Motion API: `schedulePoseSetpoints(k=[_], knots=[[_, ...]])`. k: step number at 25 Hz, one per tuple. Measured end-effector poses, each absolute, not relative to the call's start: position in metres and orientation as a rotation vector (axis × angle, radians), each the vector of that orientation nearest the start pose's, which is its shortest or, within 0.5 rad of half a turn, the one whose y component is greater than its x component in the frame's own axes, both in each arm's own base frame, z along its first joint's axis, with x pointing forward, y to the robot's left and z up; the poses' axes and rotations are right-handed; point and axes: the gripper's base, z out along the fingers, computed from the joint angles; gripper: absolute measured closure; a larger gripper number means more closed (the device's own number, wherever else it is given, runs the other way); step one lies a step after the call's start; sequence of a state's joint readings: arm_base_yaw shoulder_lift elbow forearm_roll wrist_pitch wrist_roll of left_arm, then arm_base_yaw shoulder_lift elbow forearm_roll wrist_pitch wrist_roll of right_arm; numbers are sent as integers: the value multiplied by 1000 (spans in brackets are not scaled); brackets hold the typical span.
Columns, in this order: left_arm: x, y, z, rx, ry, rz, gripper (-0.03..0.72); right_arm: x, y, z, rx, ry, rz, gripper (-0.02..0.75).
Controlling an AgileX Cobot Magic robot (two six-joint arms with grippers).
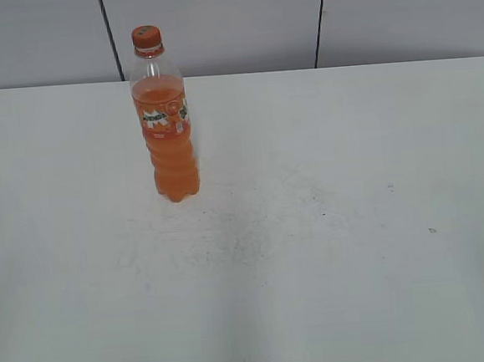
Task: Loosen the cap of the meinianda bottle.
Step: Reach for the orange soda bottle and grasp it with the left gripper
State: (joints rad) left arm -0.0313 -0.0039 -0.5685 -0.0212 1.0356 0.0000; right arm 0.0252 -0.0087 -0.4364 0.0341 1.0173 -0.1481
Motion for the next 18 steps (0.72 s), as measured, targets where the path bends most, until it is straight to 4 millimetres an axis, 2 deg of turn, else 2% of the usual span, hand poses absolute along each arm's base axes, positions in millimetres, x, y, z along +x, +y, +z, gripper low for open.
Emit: schedulePoseSetpoints(k=[18], knots=[[-13, -1, 298, 32, 1947, -46, 252, 3, 3, 263, -177, 2048, -35, 186]])
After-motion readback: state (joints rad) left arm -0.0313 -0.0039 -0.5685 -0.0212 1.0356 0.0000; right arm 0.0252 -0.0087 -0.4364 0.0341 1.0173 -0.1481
